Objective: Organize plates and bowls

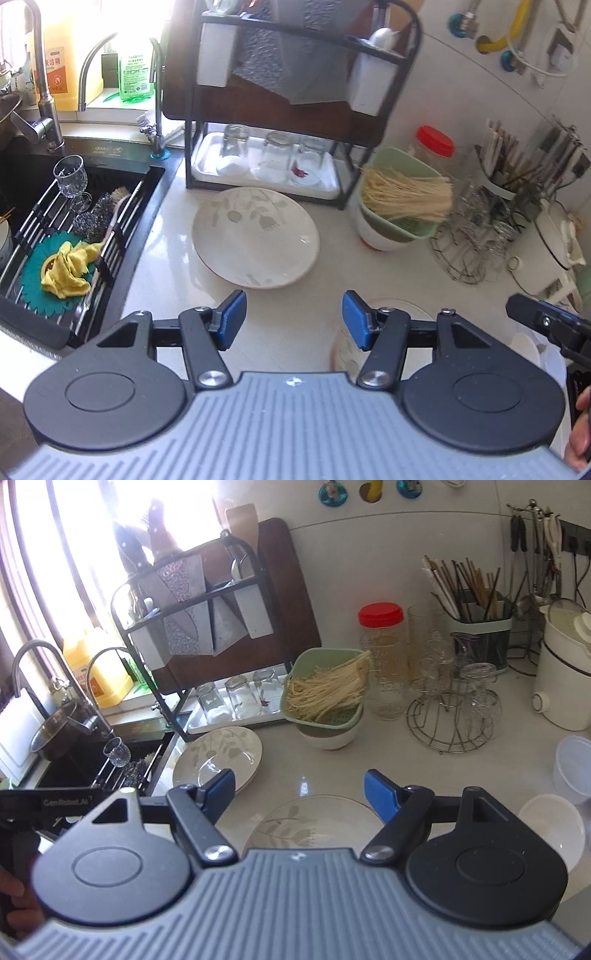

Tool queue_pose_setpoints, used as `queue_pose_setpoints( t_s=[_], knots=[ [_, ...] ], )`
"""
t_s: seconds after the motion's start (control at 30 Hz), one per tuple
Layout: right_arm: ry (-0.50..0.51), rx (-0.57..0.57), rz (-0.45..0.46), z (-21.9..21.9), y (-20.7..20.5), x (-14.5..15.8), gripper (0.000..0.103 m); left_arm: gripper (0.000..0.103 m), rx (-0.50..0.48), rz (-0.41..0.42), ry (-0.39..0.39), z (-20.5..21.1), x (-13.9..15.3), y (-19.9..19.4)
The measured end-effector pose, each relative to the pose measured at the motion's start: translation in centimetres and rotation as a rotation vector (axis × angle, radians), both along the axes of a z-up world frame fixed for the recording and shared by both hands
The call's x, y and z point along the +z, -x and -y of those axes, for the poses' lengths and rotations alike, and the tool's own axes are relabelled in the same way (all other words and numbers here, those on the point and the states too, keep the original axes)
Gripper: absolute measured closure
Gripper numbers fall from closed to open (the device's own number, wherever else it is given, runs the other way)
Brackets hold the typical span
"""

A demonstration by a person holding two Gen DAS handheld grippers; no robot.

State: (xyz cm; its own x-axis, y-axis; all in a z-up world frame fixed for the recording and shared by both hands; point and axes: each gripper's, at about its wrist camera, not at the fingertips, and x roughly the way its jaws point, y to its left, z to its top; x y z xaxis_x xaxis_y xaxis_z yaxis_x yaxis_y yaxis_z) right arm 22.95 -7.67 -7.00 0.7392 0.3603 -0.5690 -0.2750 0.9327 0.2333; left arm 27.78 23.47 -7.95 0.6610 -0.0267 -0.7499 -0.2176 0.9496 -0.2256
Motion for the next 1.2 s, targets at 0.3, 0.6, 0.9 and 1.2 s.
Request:
queue_pose_setpoints(
  t_s=[0.3,0.6,0.9,1.2],
  knots=[
    [0.009,-0.014,-0.063,-4.1,-3.8,-1.7,0.025,0.029,-0.048,-0.057,0.007,-4.6,-2.9,-4.2],
    [0.011,-0.02,-0.141,-8.7,-8.3,-4.1,0.026,0.028,-0.091,-0.09,0.028,-8.7,-6.3,-8.8],
    [0.023,-0.009,-0.25,-13.2,-11.6,-7.1,0.038,0.028,-0.081,-0.146,0.092,-12.2,-9.5,-11.3],
    [0.04,-0.071,-0.335,-15.8,-14.5,-10.4,0.046,0.03,-0.111,-0.143,0.127,-15.0,-12.0,-15.3]
  ],
)
